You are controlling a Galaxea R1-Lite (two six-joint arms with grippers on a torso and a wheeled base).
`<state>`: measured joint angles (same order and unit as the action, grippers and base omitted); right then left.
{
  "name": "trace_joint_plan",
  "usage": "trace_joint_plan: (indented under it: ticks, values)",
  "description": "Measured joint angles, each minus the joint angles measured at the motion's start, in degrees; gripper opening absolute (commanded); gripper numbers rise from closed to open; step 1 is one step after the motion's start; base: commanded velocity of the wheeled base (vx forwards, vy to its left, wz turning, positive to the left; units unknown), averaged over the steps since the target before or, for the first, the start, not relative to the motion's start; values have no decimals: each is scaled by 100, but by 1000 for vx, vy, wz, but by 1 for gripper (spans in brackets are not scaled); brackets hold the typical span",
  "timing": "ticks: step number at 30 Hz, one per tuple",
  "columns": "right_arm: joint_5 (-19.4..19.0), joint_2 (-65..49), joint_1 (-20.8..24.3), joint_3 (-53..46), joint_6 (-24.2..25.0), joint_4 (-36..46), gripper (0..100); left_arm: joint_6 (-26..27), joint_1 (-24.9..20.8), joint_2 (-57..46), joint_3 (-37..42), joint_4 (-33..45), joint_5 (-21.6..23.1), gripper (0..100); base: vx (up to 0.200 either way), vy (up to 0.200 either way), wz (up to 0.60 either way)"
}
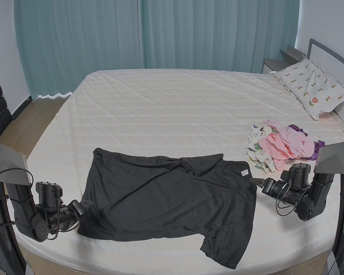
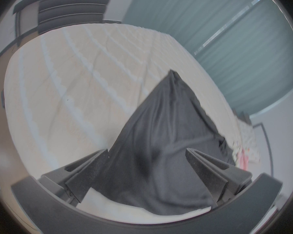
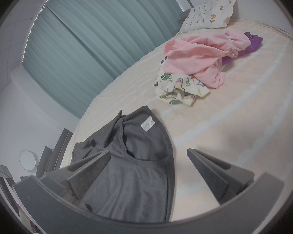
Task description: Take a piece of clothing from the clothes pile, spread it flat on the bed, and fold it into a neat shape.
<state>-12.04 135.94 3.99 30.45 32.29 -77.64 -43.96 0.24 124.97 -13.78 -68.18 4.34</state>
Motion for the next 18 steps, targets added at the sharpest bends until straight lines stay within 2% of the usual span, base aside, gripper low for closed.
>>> trace_joint_plan:
  ticks: [3, 5, 15, 16, 18]
  values:
    - [-2, 6, 44, -48, 5, 0, 100, 602, -49, 39, 402, -210, 80, 100, 0, 0, 0]
    - [-7, 20, 85, -85, 6, -1, 100, 756, -87, 100, 575, -284, 94, 100, 0, 0, 0]
    - [-7, 78, 293, -249, 6, -12, 100, 846, -296, 524, 788, -402, -223, 100, 0, 0, 0]
    - [-7, 80, 295, -249, 5, -12, 100, 846, -319, 557, 783, -405, -312, 0, 0, 0, 0]
    - [-5, 83, 315, -258, 6, -12, 100, 848, -363, 618, 772, -440, -385, 0, 0, 0, 0]
